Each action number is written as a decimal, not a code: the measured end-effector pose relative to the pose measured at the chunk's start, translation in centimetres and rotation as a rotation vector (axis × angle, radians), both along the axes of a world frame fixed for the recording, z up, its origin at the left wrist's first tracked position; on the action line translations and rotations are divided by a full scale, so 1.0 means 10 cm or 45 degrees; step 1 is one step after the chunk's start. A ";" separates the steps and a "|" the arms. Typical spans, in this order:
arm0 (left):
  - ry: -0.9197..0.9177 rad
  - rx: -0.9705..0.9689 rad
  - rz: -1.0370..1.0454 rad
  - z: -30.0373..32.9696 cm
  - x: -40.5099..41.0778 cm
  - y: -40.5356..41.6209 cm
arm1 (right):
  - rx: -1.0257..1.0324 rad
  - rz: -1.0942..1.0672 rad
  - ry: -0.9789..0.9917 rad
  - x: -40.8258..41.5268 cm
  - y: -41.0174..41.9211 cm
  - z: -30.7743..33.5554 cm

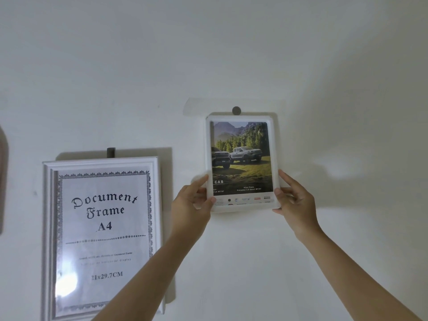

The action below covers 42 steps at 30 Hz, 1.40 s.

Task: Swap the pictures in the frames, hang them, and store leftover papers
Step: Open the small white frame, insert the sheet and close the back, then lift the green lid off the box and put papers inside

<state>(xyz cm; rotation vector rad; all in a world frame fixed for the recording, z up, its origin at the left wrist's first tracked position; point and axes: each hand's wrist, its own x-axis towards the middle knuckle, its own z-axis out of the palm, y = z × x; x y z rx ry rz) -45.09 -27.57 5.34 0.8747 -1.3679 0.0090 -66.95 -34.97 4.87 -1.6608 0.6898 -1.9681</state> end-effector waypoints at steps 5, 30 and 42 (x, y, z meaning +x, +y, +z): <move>0.020 0.023 0.016 0.00 -0.04 0.02 | -0.058 -0.144 -0.017 0.02 -0.05 -0.06; 0.045 0.970 0.001 -2.12 -0.46 0.96 | 0.472 -0.346 0.766 -0.59 0.95 -2.05; -0.121 1.803 0.042 -3.97 -0.97 1.70 | 1.458 -0.486 1.499 -1.68 1.66 -3.99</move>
